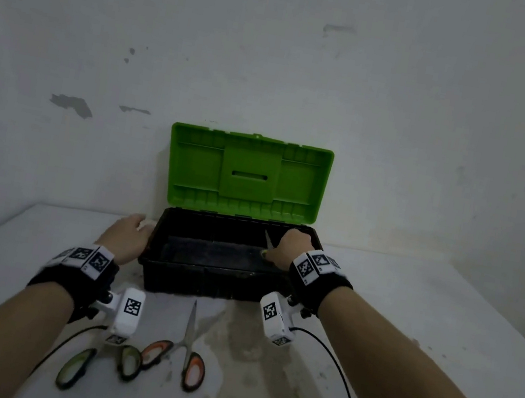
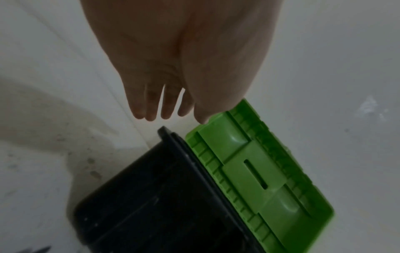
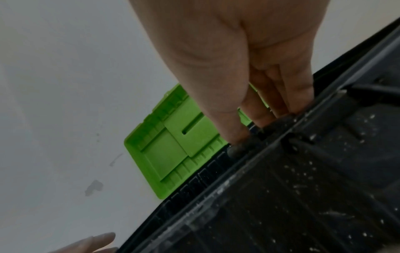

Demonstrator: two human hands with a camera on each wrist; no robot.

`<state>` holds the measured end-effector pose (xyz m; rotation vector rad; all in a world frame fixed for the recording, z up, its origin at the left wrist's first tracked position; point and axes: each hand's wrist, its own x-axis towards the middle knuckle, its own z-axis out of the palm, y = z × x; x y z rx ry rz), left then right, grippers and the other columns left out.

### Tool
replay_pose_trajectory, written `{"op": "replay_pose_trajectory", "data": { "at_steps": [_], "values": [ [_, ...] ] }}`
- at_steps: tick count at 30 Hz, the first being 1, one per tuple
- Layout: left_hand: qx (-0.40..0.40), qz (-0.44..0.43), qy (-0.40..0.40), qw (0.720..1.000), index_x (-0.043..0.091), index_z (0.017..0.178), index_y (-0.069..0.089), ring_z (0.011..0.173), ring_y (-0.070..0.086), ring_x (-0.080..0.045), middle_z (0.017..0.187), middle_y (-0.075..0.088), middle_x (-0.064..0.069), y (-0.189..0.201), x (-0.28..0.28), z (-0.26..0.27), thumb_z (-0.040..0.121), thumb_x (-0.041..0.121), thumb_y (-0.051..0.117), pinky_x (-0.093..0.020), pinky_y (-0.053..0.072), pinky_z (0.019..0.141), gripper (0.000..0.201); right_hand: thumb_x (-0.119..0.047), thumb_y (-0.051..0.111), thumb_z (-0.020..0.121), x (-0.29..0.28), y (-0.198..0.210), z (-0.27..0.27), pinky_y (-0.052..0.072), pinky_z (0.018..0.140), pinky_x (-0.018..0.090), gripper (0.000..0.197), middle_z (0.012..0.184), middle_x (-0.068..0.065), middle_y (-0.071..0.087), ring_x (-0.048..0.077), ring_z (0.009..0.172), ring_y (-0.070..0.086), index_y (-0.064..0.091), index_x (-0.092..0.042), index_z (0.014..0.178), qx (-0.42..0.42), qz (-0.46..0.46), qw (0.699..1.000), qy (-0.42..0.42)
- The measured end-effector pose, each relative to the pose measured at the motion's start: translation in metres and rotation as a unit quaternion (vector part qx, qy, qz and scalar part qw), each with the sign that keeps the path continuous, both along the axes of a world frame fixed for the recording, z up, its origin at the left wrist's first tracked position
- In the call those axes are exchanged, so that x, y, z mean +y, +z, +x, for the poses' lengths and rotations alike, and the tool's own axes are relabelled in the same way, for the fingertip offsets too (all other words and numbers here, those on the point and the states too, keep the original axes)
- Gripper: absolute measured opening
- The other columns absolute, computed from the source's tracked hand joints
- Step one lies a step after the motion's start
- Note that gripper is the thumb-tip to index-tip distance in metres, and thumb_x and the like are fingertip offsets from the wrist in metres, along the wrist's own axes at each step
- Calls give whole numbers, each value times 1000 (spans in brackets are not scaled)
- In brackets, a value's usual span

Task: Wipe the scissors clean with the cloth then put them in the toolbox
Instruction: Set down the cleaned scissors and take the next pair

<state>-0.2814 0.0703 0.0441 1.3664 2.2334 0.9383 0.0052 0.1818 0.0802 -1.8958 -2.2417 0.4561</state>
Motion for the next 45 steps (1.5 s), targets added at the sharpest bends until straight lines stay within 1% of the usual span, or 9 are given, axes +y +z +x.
{"op": "replay_pose_trajectory", "data": {
  "at_steps": [4, 11, 16, 20, 23, 25, 31, 38, 45],
  "values": [
    [-82, -12, -46, 995, 9, 132, 57, 126, 55, -31, 140, 57, -19, -21, 9, -4, 103, 43, 35, -44, 40, 112, 50, -46, 72, 80, 10, -18, -16, 51, 64, 29, 46, 62, 3, 54, 17, 54, 51, 50, -10, 63, -52, -8, 999, -1],
    [-43, 0, -45, 998, 12, 149, 38, 134, 47, -32, 148, 48, -17, -40, 15, 0, 109, 29, 27, -35, 35, 102, 44, -52, 77, 73, 21, -39, -31, 57, 68, 35, 46, 66, 7, 64, 25, 61, 62, 61, -10, 68, -105, -50, 993, 25],
    [-50, 13, -38, 998, 14, 149, 37, 133, 48, -32, 146, 49, -17, -44, 19, -2, 109, 30, 27, -36, 36, 102, 44, -32, 65, 89, 15, -33, -24, 51, 84, 49, 42, 121, 21, 61, 43, 109, 57, 60, -4, 121, -152, -53, 985, 59],
    [-51, 15, -32, 998, 12, 149, 38, 133, 47, -32, 146, 50, -17, -44, 15, 1, 109, 30, 28, -36, 36, 102, 45, -33, 64, 90, 2, -31, -29, 50, 82, 60, 47, 120, 27, 55, 48, 110, 54, 54, 5, 116, -212, -43, 976, -13],
    [-42, 16, -28, 999, 10, 146, 43, 130, 50, -33, 143, 53, -18, -39, 4, 7, 108, 28, 32, -34, 37, 98, 44, -27, 59, 90, -1, -25, -22, 53, 60, 34, 27, 77, 12, 62, 23, 68, 61, 57, -5, 74, -64, -48, 996, 25],
    [-27, 14, -12, 999, 9, 143, 48, 128, 51, -35, 140, 55, -20, -36, -8, 12, 107, 29, 36, -34, 37, 95, 43, -27, 60, 89, -16, -14, -10, 48, 56, 27, 27, 71, 8, 59, 19, 58, 55, 60, -7, 72, 13, -22, 1000, 10],
    [92, -32, 22, 995, 18, 143, 46, 136, 31, -42, 145, 38, -22, -31, -55, 47, 101, 43, 46, -44, 24, 113, 49, -28, 59, 87, -77, -6, 45, 50, 78, 28, 22, 99, 7, 71, 26, 94, 65, 73, -14, 96, 103, 77, 991, 41],
    [120, -79, -63, 988, 15, 132, 57, 125, 51, -31, 135, 57, -12, -39, -100, 98, 102, 36, 50, -40, 42, 105, 38, -29, 61, 88, -147, -18, 144, 47, 80, 25, 23, 101, 8, 71, 24, 98, 64, 74, -14, 100, 129, 67, 989, -1],
    [199, -177, -67, 962, 10, 139, 54, 132, 49, -31, 146, 52, -14, -37, -115, 125, 100, 32, 56, -33, 39, 104, 45, -20, 61, 90, -172, -42, 213, 48, 75, 28, 20, 109, 8, 67, 24, 95, 61, 70, -13, 106, 69, 32, 996, -43]
  ]
}}
